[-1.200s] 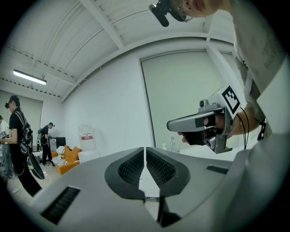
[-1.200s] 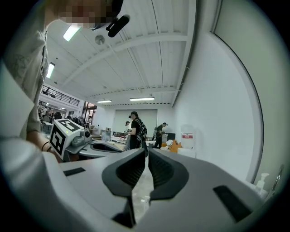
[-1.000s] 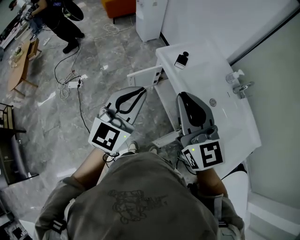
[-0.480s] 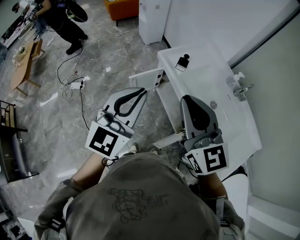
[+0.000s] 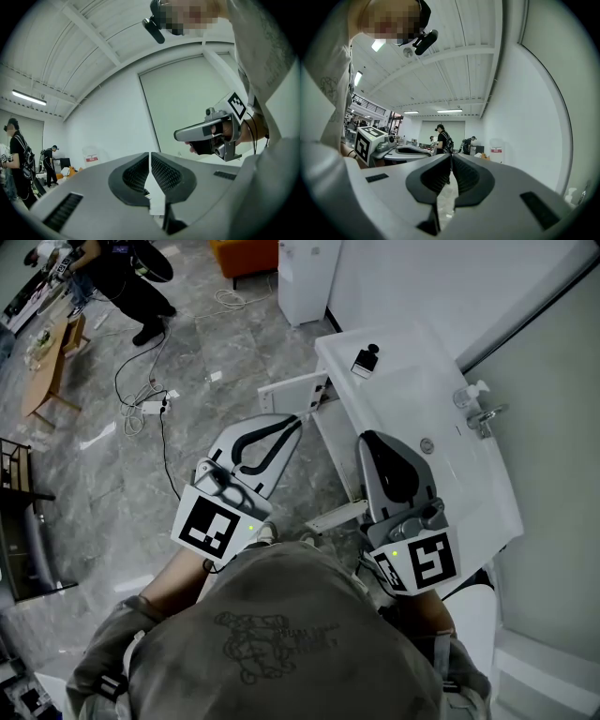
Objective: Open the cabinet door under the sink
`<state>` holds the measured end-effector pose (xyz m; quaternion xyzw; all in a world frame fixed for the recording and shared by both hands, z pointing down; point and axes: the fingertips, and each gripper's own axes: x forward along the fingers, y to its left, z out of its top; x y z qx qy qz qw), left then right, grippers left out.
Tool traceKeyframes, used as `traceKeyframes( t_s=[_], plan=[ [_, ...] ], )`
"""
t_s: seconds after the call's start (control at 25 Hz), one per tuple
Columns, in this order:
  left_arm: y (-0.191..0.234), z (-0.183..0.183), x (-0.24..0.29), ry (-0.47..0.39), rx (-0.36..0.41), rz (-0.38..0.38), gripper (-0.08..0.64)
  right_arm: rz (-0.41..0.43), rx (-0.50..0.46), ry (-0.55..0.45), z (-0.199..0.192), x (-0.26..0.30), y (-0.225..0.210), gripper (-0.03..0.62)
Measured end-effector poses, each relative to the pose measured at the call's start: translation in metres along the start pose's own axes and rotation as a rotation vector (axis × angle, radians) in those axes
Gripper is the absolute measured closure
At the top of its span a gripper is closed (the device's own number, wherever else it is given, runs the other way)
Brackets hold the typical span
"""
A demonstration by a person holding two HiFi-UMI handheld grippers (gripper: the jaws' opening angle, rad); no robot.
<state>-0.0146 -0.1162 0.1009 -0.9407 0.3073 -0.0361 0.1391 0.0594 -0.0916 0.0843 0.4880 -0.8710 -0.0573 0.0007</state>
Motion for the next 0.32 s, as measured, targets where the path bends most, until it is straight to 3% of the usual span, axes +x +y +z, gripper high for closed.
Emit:
traceKeyframes(
  t_s=[0.32],
  plan=[
    [0.0002,0.0019,-0.0027,0.004,-0.011,-0.002,0.532,0.014,0.010,-0.011,0.0045,0.0000,0.0071,0.555]
  ],
)
